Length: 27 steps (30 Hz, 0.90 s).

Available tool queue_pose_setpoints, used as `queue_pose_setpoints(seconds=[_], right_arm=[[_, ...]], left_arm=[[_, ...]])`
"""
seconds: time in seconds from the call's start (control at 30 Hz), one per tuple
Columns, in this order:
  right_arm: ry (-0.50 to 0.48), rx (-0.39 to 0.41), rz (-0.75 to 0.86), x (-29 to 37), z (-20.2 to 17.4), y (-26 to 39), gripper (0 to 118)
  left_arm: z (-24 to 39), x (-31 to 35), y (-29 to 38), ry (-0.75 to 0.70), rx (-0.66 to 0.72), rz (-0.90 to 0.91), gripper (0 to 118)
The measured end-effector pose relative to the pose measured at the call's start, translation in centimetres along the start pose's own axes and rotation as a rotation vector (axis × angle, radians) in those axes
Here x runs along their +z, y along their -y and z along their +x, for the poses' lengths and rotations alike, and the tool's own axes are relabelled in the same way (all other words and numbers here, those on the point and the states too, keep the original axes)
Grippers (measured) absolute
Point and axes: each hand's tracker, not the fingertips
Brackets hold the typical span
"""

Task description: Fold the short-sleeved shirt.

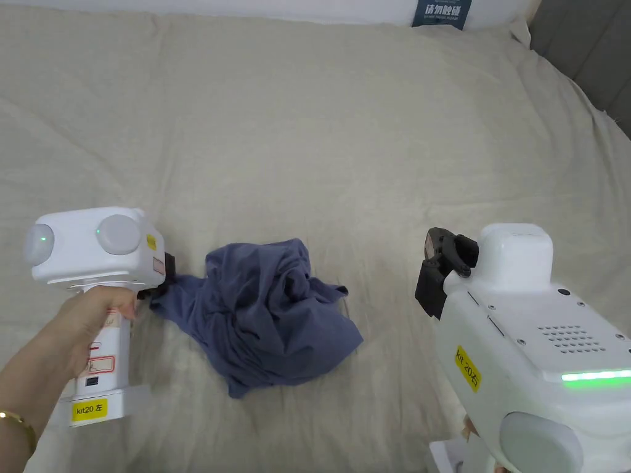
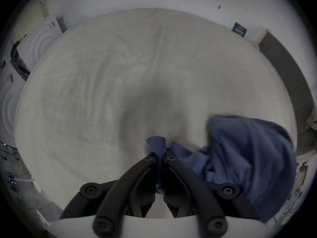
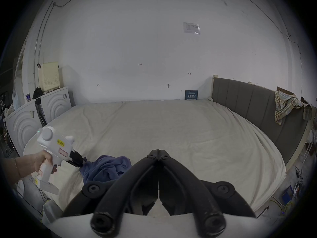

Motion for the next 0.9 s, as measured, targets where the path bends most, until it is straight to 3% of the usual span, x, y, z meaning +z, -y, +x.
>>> queue_pose_setpoints(seconds=[0.17, 0.2, 0.3, 0.4, 0.6, 0.73, 0.9], right_arm=[[0.002, 0.015, -0.083, -1.4, 0.0, -1.0, 1], [-0.006, 0.011, -0.103, -1.9, 0.1, -1.2, 14], [-0.059, -0.031, -0.221, -4.1, 0.5, -2.0, 74], [-0.066, -0.068, -0.315, -6.5, 0.8, -2.1, 81], [-0.100, -0.179, -0.615, -12.7, 0.9, -0.5, 82], [-0.055, -0.148, -0.702, -16.7, -0.5, 0.9, 82], [-0.071, -0.216, -0.802, -19.5, -2.0, 2.0, 82]], left_arm=[[-0.4, 5.6, 0.5, -0.003, -0.005, 0.199, 6], [-0.6, 6.6, 0.7, 0.020, 0.018, 0.222, 6], [-1.1, 9.0, 1.5, 0.042, 0.049, 0.267, 6], [-1.5, 10.4, 2.6, 0.059, 0.071, 0.294, 6], [-2.0, 10.7, 4.3, 0.052, 0.055, 0.287, 6], [-2.4, 10.3, 4.6, 0.051, 0.073, 0.265, 6], [-2.7, 10.0, 4.7, 0.049, 0.082, 0.253, 6]])
